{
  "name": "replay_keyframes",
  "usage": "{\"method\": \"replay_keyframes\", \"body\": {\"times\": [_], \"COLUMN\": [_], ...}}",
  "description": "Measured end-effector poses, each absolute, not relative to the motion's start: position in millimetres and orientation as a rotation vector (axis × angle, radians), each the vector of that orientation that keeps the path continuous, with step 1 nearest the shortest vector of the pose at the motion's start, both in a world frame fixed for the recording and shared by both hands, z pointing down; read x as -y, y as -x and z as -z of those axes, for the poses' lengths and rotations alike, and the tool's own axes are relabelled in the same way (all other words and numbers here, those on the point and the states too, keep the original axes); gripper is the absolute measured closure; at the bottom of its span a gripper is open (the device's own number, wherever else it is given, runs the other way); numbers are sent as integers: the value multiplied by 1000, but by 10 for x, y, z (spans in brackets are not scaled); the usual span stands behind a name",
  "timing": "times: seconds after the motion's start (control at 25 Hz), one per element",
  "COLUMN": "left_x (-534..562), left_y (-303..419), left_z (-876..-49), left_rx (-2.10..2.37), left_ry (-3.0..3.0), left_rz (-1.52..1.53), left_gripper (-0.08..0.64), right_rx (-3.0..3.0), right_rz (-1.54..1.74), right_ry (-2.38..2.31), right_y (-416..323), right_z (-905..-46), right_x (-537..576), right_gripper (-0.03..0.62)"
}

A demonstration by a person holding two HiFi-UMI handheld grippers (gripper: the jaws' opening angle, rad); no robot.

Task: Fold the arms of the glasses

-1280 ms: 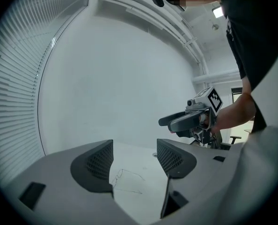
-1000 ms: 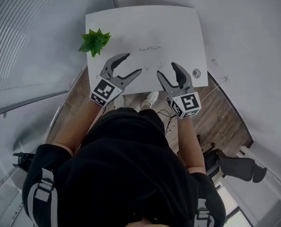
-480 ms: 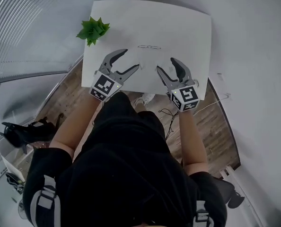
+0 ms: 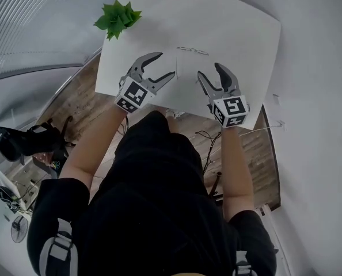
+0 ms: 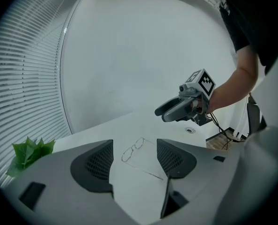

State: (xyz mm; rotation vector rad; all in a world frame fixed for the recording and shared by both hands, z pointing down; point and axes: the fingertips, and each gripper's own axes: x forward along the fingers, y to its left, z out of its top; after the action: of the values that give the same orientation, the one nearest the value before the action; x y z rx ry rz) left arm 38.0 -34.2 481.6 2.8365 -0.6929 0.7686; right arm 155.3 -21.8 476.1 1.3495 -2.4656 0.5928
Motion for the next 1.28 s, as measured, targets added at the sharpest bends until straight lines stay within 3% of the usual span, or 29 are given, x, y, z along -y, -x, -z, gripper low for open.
{"method": "replay_keyframes", "body": {"times": [0.56, 1.28], "left_x": [299, 205], "left_y": [-435, -427], "left_z": [-5611, -5890], "left_rx": [486, 438], "left_ry": [-2891, -2859], "left_rz": [-966, -1015], "left_gripper": [276, 276], "right_rx": [2422, 2372], "right_rz": [-663, -733], "right_ry": [-1312, -1325], "right_y": [-1466, -1210], "right_z": [-5292, -5499], "right_x": [427, 182], "right_gripper": [324, 333]}}
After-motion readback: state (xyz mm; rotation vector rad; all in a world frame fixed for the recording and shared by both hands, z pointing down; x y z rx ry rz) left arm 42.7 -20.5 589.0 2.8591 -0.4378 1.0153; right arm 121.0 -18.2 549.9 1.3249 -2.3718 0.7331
